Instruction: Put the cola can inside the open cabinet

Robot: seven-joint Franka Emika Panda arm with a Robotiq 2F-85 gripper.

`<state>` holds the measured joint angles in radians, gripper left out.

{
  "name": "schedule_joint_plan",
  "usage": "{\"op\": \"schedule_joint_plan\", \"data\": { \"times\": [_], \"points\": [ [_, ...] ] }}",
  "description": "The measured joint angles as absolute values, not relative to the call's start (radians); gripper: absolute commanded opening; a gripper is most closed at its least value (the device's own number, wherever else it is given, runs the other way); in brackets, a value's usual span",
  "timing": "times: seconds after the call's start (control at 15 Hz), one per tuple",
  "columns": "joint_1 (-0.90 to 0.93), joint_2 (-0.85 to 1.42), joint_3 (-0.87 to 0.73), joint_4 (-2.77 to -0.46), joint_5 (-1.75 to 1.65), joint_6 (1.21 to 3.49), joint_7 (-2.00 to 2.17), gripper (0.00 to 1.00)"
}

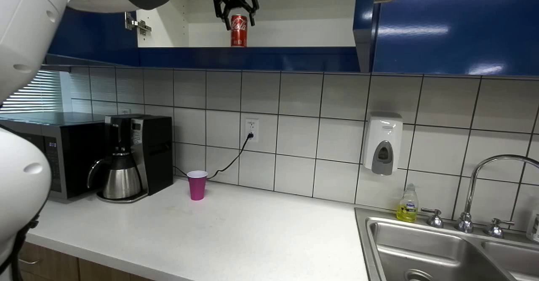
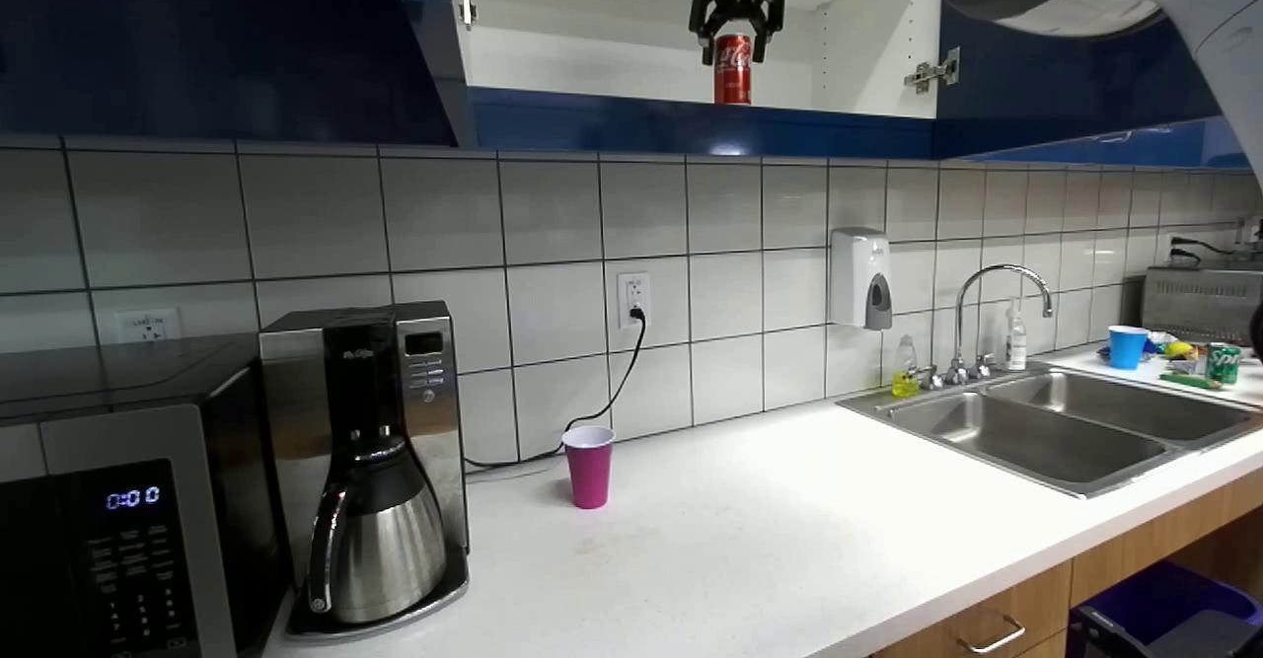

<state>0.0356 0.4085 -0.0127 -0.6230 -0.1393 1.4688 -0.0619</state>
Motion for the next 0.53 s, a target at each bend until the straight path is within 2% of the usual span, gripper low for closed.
{"op": "schedule_joint_plan", "data": {
  "times": [0.53],
  "points": [
    [0.03, 0.358, -0.013, -0.63, -0.126, 1.423, -0.098, 1.0]
  ]
}}
